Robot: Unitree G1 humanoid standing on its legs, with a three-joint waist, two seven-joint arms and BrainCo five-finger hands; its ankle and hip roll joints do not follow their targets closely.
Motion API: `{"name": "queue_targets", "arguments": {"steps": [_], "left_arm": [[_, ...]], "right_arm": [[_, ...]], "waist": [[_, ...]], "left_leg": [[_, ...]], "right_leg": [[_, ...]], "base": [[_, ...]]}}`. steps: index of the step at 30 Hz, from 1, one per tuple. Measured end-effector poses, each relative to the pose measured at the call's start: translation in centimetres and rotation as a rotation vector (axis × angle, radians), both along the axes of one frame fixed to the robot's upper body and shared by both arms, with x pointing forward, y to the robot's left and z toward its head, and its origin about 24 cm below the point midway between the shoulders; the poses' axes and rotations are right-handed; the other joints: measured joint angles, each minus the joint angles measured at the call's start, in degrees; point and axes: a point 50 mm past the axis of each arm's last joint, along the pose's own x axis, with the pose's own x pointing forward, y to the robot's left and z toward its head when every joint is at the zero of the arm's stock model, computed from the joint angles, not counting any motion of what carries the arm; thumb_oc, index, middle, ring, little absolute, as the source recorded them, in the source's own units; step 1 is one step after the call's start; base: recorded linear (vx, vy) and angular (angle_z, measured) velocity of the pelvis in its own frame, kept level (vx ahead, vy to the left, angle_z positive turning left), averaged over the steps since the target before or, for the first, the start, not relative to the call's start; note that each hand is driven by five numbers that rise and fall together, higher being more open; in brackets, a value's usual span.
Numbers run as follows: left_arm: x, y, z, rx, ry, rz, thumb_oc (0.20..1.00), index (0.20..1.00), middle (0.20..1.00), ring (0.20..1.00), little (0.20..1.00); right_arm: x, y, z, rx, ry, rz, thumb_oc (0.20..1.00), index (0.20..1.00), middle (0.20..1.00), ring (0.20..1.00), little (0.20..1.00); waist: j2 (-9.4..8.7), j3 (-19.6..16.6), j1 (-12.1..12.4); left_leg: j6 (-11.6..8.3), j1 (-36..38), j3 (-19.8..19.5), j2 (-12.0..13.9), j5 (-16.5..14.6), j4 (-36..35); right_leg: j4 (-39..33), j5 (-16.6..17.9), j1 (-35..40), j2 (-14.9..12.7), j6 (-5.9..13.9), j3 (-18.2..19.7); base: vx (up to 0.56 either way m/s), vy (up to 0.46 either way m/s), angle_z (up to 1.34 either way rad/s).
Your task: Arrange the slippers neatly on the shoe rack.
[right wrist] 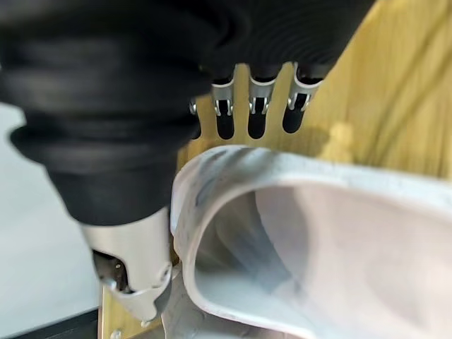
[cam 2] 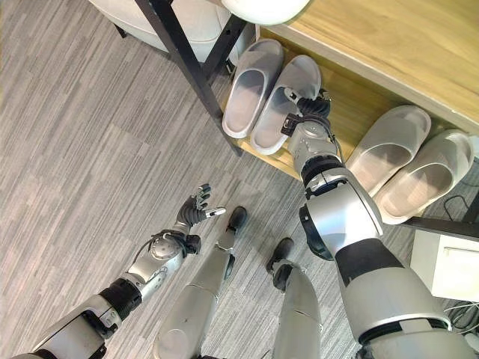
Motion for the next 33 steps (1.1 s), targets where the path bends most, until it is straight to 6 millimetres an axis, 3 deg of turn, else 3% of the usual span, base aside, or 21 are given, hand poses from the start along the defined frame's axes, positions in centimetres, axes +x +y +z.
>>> {"name": "queue_targets", "arguments": {"steps": [4,7,11,12,15,18,19,20,21,24,26,27,30,33], "left_arm": [[-0.4,0.2,-0.4,-0.002,0.014,-0.02,1.0,1.0,1.0,1.0,1.0],[-0.8,0.5,-0.8,0.005,0.027,-0.047,1.0,1.0,1.0,1.0,1.0],[-0.7,0.7,-0.7,0.014,0.021,-0.055,1.0,1.0,1.0,1.0,1.0],[-0.7,0.7,-0.7,0.013,0.022,-0.056,1.0,1.0,1.0,1.0,1.0],[-0.5,1.4,-0.6,-0.004,0.021,-0.028,1.0,1.0,1.0,1.0,1.0],[-1.0,2.4,-1.5,-0.013,0.05,0.016,1.0,1.0,1.0,1.0,1.0],[-1.3,3.1,-2.3,0.007,0.074,0.046,1.0,1.0,1.0,1.0,1.0],[-2.7,4.4,-4.2,0.013,0.143,0.094,1.0,1.0,1.0,1.0,1.0],[-3.8,4.9,-5.8,0.012,0.204,0.13,1.0,1.0,1.0,1.0,1.0],[-5.1,5.8,-7.8,0.037,0.276,0.178,1.0,1.0,1.0,1.0,1.0],[-6.0,6.3,-8.5,0.073,0.29,0.181,1.0,1.0,1.0,1.0,1.0],[-6.0,6.6,-8.5,0.081,0.291,0.184,1.0,1.0,1.0,1.0,1.0],[-6.9,7.0,-8.9,0.148,0.294,0.136,1.0,1.0,1.0,1.0,1.0],[-9.0,7.9,-9.3,0.299,0.293,0.007,1.0,1.0,1.0,1.0,1.0]], "right_arm": [[-0.2,-2.0,-0.1,-0.187,0.06,-0.018,1.0,1.0,1.0,1.0,1.0],[-0.6,-3.9,-0.5,-0.434,0.147,-0.06,1.0,1.0,1.0,1.0,1.0],[-0.8,-4.7,-1.3,-0.541,0.194,-0.074,1.0,1.0,1.0,1.0,1.0],[-0.8,-4.8,-1.8,-0.55,0.208,-0.072,1.0,1.0,1.0,1.0,1.0],[-0.6,-3.0,-3.5,-0.544,0.195,-0.006,1.0,1.0,1.0,1.0,1.0],[-1.3,0.4,-8.4,-0.449,0.188,0.128,1.0,1.0,1.0,1.0,1.0],[-2.3,1.9,-10.2,-0.323,0.115,0.193,1.0,1.0,1.0,1.0,1.0],[-5.1,4.2,-15.9,-0.097,0.153,0.256,1.0,1.0,1.0,1.0,1.0],[-8.6,4.8,-20.6,-0.01,0.237,0.284,1.0,1.0,1.0,1.0,1.0],[-14.8,5.0,-25.1,0.057,0.287,0.362,1.0,1.0,1.0,1.0,1.0],[-17.5,3.7,-25.8,0.006,0.291,0.404,1.0,1.0,1.0,1.0,1.0],[-17.8,2.3,-26.0,-0.032,0.303,0.389,1.0,1.0,1.0,1.0,1.0],[-19.5,-0.5,-25.6,-0.16,0.3,0.433,1.0,1.0,1.0,1.0,1.0],[-22.8,-1.9,-26.1,-0.22,0.334,0.491,1.0,1.0,1.0,1.0,1.0]], "waist": [[-0.31,-0.07,-0.16],[-0.6,-0.22,-0.27],[-0.94,-0.43,-0.4],[-1.0,-0.61,-0.4],[-1.03,-0.66,-1.29],[-1.38,-1.86,-2.84],[-1.59,-1.86,-3.24],[-2.96,-4.41,-3.78],[-3.22,-8.2,-5.51],[-3.89,-11.45,-8.26],[-3.88,-13.56,-9.71],[-4.1,-14.16,-11.11],[-3.98,-16.06,-12.23],[-3.36,-18.78,-12.82]], "left_leg": [[-0.02,0.76,0.09,-0.04,0.05,-0.11],[0.16,2.67,0.19,0.02,0.59,-1.25],[0.16,4.49,0.28,0.22,0.7,-2.86],[0.17,4.66,0.35,0.29,1.69,-3.23],[0.1,6.46,0.85,0.99,1.11,-4.18],[0.17,10.71,1.62,1.6,1.1,-6.65],[-0.22,13.74,2.06,2.21,1.43,-8.23],[0.08,18.18,3.66,3.04,1.19,-11.15],[0.26,20.32,4.36,3.32,1.24,-13.32],[0.41,25.81,5.96,4.5,1.37,-17.36],[1.27,28.28,7.12,4.94,1.99,-19.3],[1.25,29.22,7.96,5.18,1.97,-19.91],[0.83,32.01,9.46,5.25,1.33,-21.12],[1.04,34.99,11.46,5.12,-0.55,-21.5]], "right_leg": [[-0.09,0.09,0.56,-0.08,0.06,0.11],[-0.43,0.13,1.99,-0.1,0.08,0.27],[-1.21,0.19,3.33,0.07,0.83,0.36],[-1.39,0.87,3.39,0.14,0.08,0.39],[-3.29,1.3,5.37,0.89,0.58,0.61],[-6.2,1.81,9.26,1.45,1.13,1.17],[-8.43,2.72,12.42,2.18,1.08,1.34],[-11.55,3.41,16.09,3.02,1.32,2.57],[-14.35,3.97,18.46,3.41,1.71,2.55],[-21.56,6.37,24.51,5.17,2.42,3.51],[-26.54,8.28,28.13,6.13,3.17,4.08],[-28.33,9.14,29.2,6.38,3.54,4.83],[-34.45,11.54,33.65,6.9,4.16,6.1],[-38.56,12.91,37.26,6.99,4.34,8.13]], "base": [[0.0,0.0,0.0],[-0.05,-0.003,-0.01],[-0.06,0.009,-0.02],[0.0,-0.01,-0.04],[0.02,-0.021,-0.12],[0.11,-0.008,-0.14],[0.12,0.0,-0.45],[0.16,0.002,-0.46],[0.16,-0.004,-0.48],[0.1,0.006,-0.28],[0.08,0.011,-0.34],[0.11,0.002,-0.29],[0.14,0.013,-0.21],[0.08,0.003,-0.39]]}}
